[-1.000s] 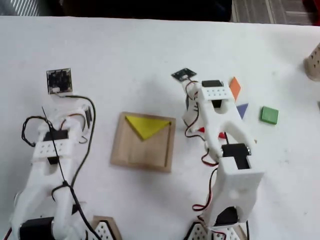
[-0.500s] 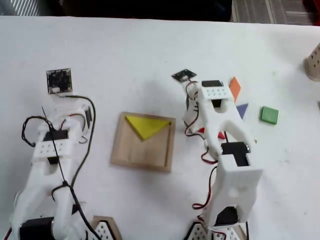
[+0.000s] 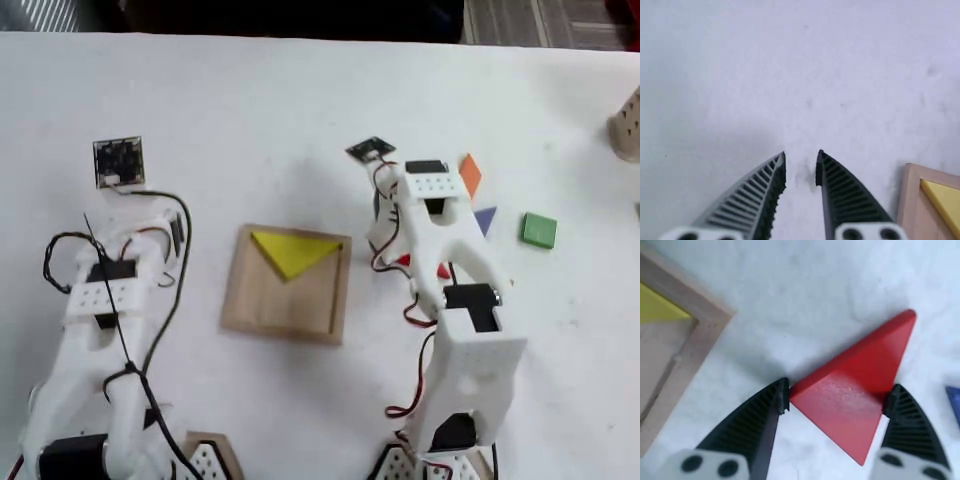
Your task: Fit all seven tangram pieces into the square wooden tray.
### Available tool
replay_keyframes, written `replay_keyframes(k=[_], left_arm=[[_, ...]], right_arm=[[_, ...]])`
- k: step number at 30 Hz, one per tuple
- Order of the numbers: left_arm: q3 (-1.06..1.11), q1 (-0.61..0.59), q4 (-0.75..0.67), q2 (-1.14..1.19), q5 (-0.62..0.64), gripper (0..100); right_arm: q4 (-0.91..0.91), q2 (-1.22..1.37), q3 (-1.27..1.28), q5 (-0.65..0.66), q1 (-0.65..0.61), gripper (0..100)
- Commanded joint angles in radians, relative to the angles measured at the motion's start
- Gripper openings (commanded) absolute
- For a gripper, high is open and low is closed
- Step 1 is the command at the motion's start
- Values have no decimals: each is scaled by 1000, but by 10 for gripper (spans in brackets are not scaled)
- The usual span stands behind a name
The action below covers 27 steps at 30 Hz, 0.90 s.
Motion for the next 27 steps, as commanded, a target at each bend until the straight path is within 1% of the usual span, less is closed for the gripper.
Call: replay_keyframes(k=[1,6,12,22,27], left_arm=[[-29,13,-11,-31,-2,124],[-29,13,-11,-31,-2,124],[-29,13,-11,-31,-2,124],[-29,13,-11,-31,-3,124],[-29,15,-11,-31,-37,124]], right_arm=[[4,-10,-26,-11,18,265],[4,-10,-26,-11,30,260],[4,-5,-26,-11,39,156],[15,-16,-48,-15,65,156],[151,-76,-129,-17,45,156]])
